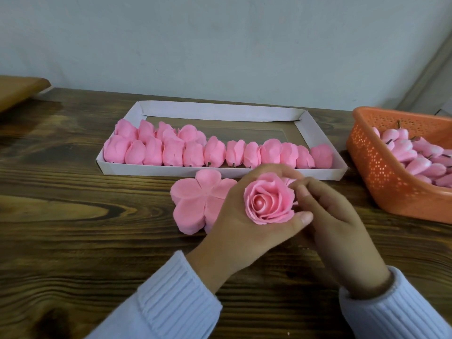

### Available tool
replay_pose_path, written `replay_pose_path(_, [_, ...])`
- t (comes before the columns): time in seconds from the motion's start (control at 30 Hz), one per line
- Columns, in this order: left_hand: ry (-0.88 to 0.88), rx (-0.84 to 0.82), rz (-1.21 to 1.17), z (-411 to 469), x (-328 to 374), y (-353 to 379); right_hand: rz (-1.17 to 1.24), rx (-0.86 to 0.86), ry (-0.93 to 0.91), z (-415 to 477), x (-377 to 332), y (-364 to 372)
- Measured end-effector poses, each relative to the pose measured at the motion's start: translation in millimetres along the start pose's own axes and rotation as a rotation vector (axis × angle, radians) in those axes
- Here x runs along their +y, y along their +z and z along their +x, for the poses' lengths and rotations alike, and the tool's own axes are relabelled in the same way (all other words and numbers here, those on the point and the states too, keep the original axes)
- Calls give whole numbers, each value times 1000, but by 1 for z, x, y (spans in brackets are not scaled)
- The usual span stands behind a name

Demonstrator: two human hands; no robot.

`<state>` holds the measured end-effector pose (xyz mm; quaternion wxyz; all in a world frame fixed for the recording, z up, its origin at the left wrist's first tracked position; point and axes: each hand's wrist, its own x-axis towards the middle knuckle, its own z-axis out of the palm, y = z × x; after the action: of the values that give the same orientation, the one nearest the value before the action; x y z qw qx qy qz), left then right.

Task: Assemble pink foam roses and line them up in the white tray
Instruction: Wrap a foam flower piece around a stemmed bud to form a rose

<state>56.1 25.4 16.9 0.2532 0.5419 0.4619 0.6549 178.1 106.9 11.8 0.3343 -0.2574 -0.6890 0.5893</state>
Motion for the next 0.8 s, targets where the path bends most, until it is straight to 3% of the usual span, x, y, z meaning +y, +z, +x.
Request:
replay_pose_path(0.3, [-29,24,-168,-2,3,-1,364,-332,294,-3,-7,8])
replay_pose_path(0.57, [-21,67,-178,0,6,2,580,-334,438,-2,-1,10])
replay_pose_path(0.8, [-98,130,-255,1,1,2,590,-344,475,1,2,10])
